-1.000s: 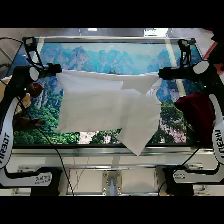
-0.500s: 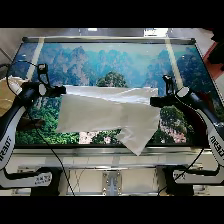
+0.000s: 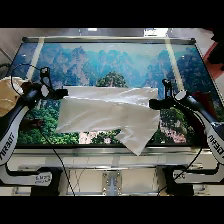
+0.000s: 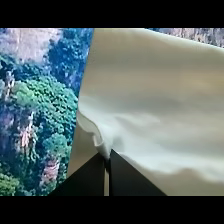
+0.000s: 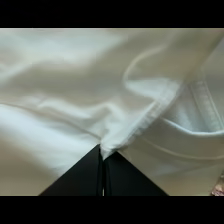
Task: Fold the shirts.
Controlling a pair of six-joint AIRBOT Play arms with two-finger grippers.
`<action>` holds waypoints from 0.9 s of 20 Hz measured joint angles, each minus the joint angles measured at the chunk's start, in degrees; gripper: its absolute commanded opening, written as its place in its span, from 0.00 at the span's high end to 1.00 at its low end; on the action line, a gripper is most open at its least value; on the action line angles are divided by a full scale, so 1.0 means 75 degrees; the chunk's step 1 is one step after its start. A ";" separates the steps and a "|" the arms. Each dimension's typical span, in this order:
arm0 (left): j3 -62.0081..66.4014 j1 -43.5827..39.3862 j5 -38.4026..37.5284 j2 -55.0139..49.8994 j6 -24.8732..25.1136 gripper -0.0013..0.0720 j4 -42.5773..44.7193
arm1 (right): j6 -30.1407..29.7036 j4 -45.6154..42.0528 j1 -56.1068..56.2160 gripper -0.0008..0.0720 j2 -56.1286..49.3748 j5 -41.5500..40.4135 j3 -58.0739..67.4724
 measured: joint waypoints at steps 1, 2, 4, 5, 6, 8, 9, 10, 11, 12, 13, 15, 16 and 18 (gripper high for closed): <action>0.0000 0.0000 0.0009 -0.0061 0.0000 0.97 -0.0099 | 0.0000 0.0009 -0.0003 0.95 -0.0003 -0.0044 -0.0003; 0.0000 0.0000 0.0017 -0.0111 0.0000 0.97 -0.0178 | 0.0000 0.0017 -0.0003 0.95 -0.0003 -0.0111 -0.0003; 0.0000 0.0000 0.0020 -0.0166 0.0006 0.97 -0.0262 | 0.0009 0.0023 0.0000 0.95 -0.0012 -0.0248 -0.0009; 0.0000 0.0000 0.0017 -0.0184 0.0009 0.88 -0.0303 | 0.0017 0.0035 0.0000 0.89 -0.0012 -0.0321 -0.0009; 0.0000 0.0000 0.0015 -0.0198 0.0029 0.56 -0.0323 | 0.0050 0.0041 -0.0003 0.69 -0.0012 -0.0367 -0.0009; 0.0006 0.0000 -0.0064 -0.0213 0.0035 0.07 -0.0358 | 0.0192 0.0044 -0.0023 0.46 -0.0012 -0.0379 -0.0009; 0.0032 0.0003 -0.0216 -0.0207 0.0061 0.10 -0.0364 | 0.0265 0.0047 -0.0055 0.46 0.0000 -0.0306 -0.0009; 0.0067 0.0006 -0.0393 -0.0172 0.0111 0.12 -0.0350 | 0.0326 0.0055 -0.0108 0.46 0.0044 -0.0160 -0.0009; 0.0102 0.0006 -0.0609 -0.0055 0.0125 0.12 -0.0283 | 0.0388 0.0067 -0.0195 0.46 0.0125 0.0003 0.0017; 0.0122 0.0006 -0.0731 0.0122 0.0146 0.12 -0.0163 | 0.0434 0.0052 -0.0318 0.46 0.0265 0.0198 0.0052; 0.0137 0.0012 -0.0854 0.0420 0.0146 0.12 -0.0006 | 0.0487 0.0026 -0.0484 0.46 0.0490 0.0402 0.0114; 0.0143 0.0029 -0.1008 0.1221 0.0146 0.12 0.0341 | 0.0603 -0.0055 -0.0880 0.46 0.1105 0.0746 0.0210; 0.0085 0.0055 -0.1040 0.1667 0.0146 0.12 0.0507 | 0.0685 -0.0134 -0.1131 0.46 0.1507 0.0930 0.0219; -0.0254 0.0154 -0.1183 0.2579 0.0044 0.12 0.0778 | 0.0848 -0.0216 -0.1553 0.43 0.2270 0.1376 -0.0032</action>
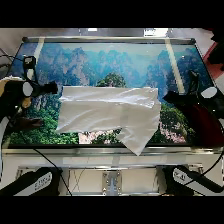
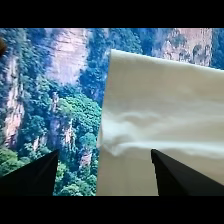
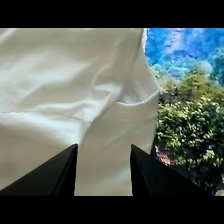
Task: Fold the shirts.
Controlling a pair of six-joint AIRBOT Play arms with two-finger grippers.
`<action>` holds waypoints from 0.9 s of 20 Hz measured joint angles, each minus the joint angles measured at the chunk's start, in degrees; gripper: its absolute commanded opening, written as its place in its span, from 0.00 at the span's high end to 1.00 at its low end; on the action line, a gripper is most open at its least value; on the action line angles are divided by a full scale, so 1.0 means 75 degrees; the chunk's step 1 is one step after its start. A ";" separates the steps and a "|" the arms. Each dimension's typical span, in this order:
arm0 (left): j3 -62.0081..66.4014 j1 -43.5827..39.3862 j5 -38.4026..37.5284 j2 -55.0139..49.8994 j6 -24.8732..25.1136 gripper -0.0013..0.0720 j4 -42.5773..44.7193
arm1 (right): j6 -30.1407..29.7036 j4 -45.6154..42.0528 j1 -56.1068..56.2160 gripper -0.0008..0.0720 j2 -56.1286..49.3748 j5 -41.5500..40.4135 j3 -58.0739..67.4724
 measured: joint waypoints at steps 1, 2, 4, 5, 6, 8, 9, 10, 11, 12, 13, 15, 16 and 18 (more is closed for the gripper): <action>-0.0309 0.0041 -0.0050 0.0408 -0.0125 0.12 0.0079 | 0.0087 -0.0003 -0.0152 0.35 0.0338 0.0289 -0.0323; -0.0621 0.0067 -0.0102 0.0726 -0.0283 0.12 0.0096 | 0.0192 -0.0009 -0.0256 0.31 0.0592 0.0527 -0.0734; -0.1256 0.0099 -0.0166 0.1227 -0.0530 0.12 0.0012 | 0.0356 0.0256 -0.0379 0.30 0.0895 0.0723 -0.1658; -0.1498 0.0114 -0.0181 0.1396 -0.0629 0.12 -0.0090 | 0.0393 0.0525 -0.0411 0.30 0.0997 0.0825 -0.2180; -0.1652 0.0122 -0.0189 0.1515 -0.0679 0.12 -0.0213 | 0.0411 0.0842 -0.0414 0.30 0.1067 0.0819 -0.2634; -0.1851 0.0128 -0.0169 0.1673 -0.0758 0.12 -0.0466 | 0.0428 0.1332 -0.0300 0.30 0.1157 0.0801 -0.3471; -0.1909 0.0131 -0.0137 0.1725 -0.0813 0.12 -0.0568 | 0.0437 0.1510 -0.0192 0.30 0.1180 0.0746 -0.3777; -0.1950 0.0137 -0.0117 0.1754 -0.0813 0.12 -0.0667 | 0.0455 0.1644 -0.0041 0.30 0.1204 0.0746 -0.4054; -0.1982 0.0137 -0.0117 0.1781 -0.0819 0.12 -0.0775 | 0.0475 0.1740 0.0119 0.30 0.1215 0.0734 -0.4264; -0.2002 0.0137 -0.0102 0.1798 -0.0822 0.12 -0.0848 | 0.0519 0.1818 0.0294 0.30 0.1224 0.0705 -0.4430; -0.2022 0.0137 -0.0099 0.1813 -0.0819 0.12 -0.0921 | 0.0583 0.1877 0.0481 0.30 0.1233 0.0667 -0.4564; -0.2040 0.0137 -0.0108 0.1827 -0.0772 0.12 -0.1029 | 0.0723 0.1973 0.0807 0.30 0.1241 0.0597 -0.4721; -0.2046 0.0137 -0.0128 0.1830 -0.0740 0.12 -0.1078 | 0.0787 0.2028 0.0944 0.30 0.1247 0.0568 -0.4768; -0.2055 0.0137 -0.0149 0.1836 -0.0694 0.12 -0.1122 | 0.0912 0.2072 0.1119 0.42 0.1247 0.0446 -0.4829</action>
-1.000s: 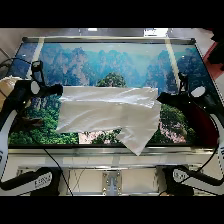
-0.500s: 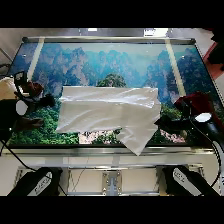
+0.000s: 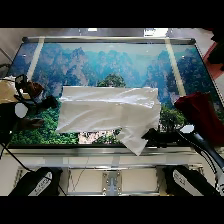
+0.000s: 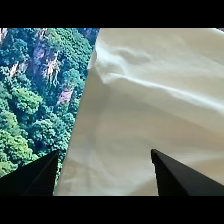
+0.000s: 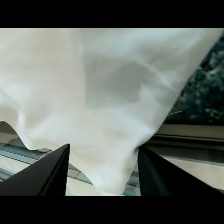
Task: Fold the shirts.
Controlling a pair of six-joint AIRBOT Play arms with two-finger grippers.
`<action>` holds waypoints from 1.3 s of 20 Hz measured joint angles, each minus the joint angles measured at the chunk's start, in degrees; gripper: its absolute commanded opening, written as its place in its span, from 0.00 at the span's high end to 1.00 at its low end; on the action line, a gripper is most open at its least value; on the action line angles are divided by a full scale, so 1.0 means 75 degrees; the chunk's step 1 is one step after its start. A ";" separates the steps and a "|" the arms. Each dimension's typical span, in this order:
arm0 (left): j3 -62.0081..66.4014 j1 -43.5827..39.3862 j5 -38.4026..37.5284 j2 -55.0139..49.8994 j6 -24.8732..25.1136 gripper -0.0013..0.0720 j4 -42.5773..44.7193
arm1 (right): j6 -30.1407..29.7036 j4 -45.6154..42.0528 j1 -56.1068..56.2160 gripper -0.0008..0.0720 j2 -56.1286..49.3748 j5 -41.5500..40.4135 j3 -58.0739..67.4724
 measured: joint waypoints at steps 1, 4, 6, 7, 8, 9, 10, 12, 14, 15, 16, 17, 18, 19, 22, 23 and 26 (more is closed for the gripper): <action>-0.0003 0.0000 -0.0009 0.0000 0.0009 0.12 -0.0017 | 0.0064 -0.0006 0.0055 0.64 0.0000 -0.0090 -0.0023; -0.0003 0.0000 -0.0023 0.0003 0.0096 0.12 -0.0038 | 0.0117 0.0050 0.0143 0.95 0.0000 -0.0589 -0.0050; -0.0006 0.0000 0.0009 0.0015 0.0108 0.12 -0.0017 | -0.0058 0.0286 0.0169 0.95 0.0006 -0.0714 -0.0035; -0.0006 0.0000 0.0090 0.0041 -0.0029 0.16 0.0125 | -0.0146 0.0428 0.0178 0.95 0.0023 -0.0758 0.0003; -0.0009 0.0000 0.0131 0.0087 -0.0388 0.17 0.0428 | -0.0210 0.0519 0.0181 0.95 0.0052 -0.0755 0.0070; -0.0020 0.0000 0.0102 0.0149 -0.0839 0.17 0.0839 | -0.0268 0.0580 0.0187 0.95 0.0093 -0.0758 0.0154; -0.0047 0.0003 -0.0038 0.0224 -0.1390 0.17 0.1349 | -0.0315 0.0595 0.0192 0.95 0.0152 -0.0752 0.0259; -0.0262 0.0038 -0.0746 0.0396 -0.2591 0.18 0.2428 | -0.0408 0.0606 0.0192 0.95 0.0268 -0.0740 0.0469; -0.0697 0.0227 -0.1425 0.0525 -0.3538 0.18 0.2932 | -0.0589 0.0659 0.0192 0.95 0.0350 -0.0734 0.0644; -0.0941 0.0388 -0.1524 0.0565 -0.3888 0.19 0.2911 | -0.0717 0.0699 0.0192 0.95 0.0376 -0.0734 0.0702; -0.1215 0.0603 -0.1454 0.0592 -0.4147 0.27 0.2655 | -0.0828 0.0731 0.0192 0.95 0.0393 -0.0734 0.0743; -0.1457 0.0819 -0.1291 0.0595 -0.4194 0.33 0.2130 | -0.0924 0.0764 0.0192 0.95 0.0408 -0.0734 0.0772; -0.1670 0.1032 -0.1008 0.0577 -0.4141 0.33 0.1460 | -0.1029 0.0778 0.0192 0.95 0.0417 -0.0737 0.0793; -0.1842 0.1209 -0.0819 0.0522 -0.3981 0.33 0.0889 | -0.1128 0.0796 0.0192 0.95 0.0425 -0.0734 0.0807; -0.2139 0.1536 -0.0656 0.0233 -0.3535 0.33 -0.0452 | -0.1376 0.0831 0.0192 0.95 0.0440 -0.0746 0.0836; -0.2183 0.1588 -0.0667 0.0117 -0.3413 0.33 -0.0755 | -0.1443 0.0833 0.0192 0.95 0.0440 -0.0758 0.0842; -0.2267 0.1676 -0.0726 -0.0306 -0.3016 0.33 -0.1553 | -0.1550 0.0848 0.0192 0.95 0.0440 -0.0769 0.0848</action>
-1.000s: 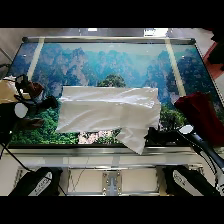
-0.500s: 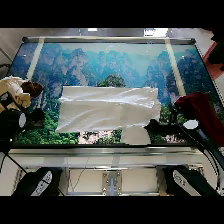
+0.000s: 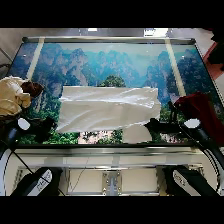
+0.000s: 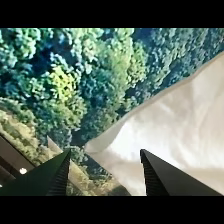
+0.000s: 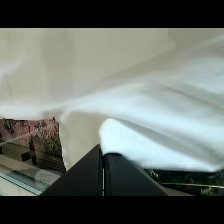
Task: Fold the shirts.
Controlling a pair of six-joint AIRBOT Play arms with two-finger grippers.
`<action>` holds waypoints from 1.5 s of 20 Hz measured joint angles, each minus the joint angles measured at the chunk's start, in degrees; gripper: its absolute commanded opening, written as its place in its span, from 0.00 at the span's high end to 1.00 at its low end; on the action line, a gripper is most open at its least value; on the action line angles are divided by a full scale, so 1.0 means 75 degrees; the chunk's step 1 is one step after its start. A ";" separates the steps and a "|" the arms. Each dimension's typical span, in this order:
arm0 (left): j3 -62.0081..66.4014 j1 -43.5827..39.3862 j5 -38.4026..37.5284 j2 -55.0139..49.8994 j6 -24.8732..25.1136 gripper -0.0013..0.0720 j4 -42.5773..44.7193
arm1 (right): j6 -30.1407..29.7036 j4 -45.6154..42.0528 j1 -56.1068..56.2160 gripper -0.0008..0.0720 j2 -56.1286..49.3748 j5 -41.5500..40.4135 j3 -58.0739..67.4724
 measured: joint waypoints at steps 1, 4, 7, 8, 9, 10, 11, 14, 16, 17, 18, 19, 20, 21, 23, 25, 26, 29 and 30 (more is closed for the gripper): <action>-0.0012 0.0015 -0.0009 -0.0140 0.0152 0.33 -0.0227 | -0.0023 0.0000 0.0000 0.95 0.0000 -0.0003 0.0000; -0.0032 0.0041 0.0055 -0.0574 0.0647 0.33 -0.0880 | -0.0067 0.0006 0.0000 0.95 0.0000 -0.0052 0.0000; -0.0035 0.0047 0.0303 -0.0831 0.0950 0.96 -0.1247 | -0.0079 0.0058 0.0000 0.95 0.0003 -0.0070 0.0000; -0.0041 0.0047 0.0399 -0.0880 0.1029 0.97 -0.1274 | -0.0079 0.0085 0.0000 0.95 0.0009 -0.0082 0.0000; -0.0035 0.0047 0.0490 -0.0909 0.1084 0.97 -0.1323 | -0.0082 0.0134 0.0000 0.95 0.0009 -0.0087 0.0000; 0.0006 0.0047 0.0522 -0.0924 0.1122 0.97 -0.1416 | -0.0085 0.0169 0.0000 0.95 0.0015 -0.0082 0.0003; 0.0070 0.0047 0.0498 -0.0918 0.1253 0.97 -0.1480 | -0.0087 0.0216 0.0000 0.95 0.0017 -0.0070 0.0020; 0.0373 0.0050 0.0131 -0.0586 0.1737 0.97 -0.1556 | -0.0055 0.0169 -0.0017 0.95 0.0154 0.0172 0.0245; 0.0606 0.0055 -0.0149 -0.0175 0.1999 0.97 -0.1533 | 0.0210 -0.0050 -0.0102 0.95 0.0385 0.0443 0.0557; 0.0737 0.0055 -0.0265 0.0058 0.2098 0.97 -0.1539 | 0.0393 -0.0224 -0.0187 0.95 0.0513 0.0592 0.0758; 0.0863 0.0052 -0.0323 0.0256 0.2194 0.97 -0.1580 | 0.0536 -0.0411 -0.0268 0.95 0.0606 0.0734 0.0962; 0.1020 0.0044 -0.0318 0.0417 0.2326 0.97 -0.1725 | 0.0673 -0.0618 -0.0347 0.95 0.0682 0.0959 0.1186; 0.1174 0.0026 -0.0274 0.0522 0.2527 0.97 -0.1938 | 0.0804 -0.0836 -0.0396 0.95 0.0731 0.1081 0.1399; 0.1361 -0.0015 -0.0128 0.0600 0.2786 0.97 -0.2232 | 0.0901 -0.1008 -0.0434 0.95 0.0764 0.1116 0.1588; 0.1731 -0.0172 0.0326 0.0659 0.3255 0.97 -0.2649 | 0.1017 -0.1271 -0.0481 0.95 0.0758 0.0915 0.1961; 0.2171 -0.0405 0.0775 0.0443 0.3541 0.97 -0.2742 | 0.1037 -0.1416 -0.0504 0.95 0.0513 0.0501 0.2398; 0.2416 -0.0525 0.0979 0.0227 0.3678 0.97 -0.2716 | 0.1003 -0.1463 -0.0516 0.95 0.0277 0.0289 0.2669; 0.3416 -0.0804 0.1687 -0.0930 0.4057 0.97 -0.2658 | 0.0778 -0.1556 -0.0527 0.95 -0.0670 -0.0306 0.3552; 0.3818 -0.0860 0.1862 -0.1443 0.4159 0.97 -0.2643 | 0.0699 -0.1553 -0.0527 0.95 -0.1075 -0.0542 0.3879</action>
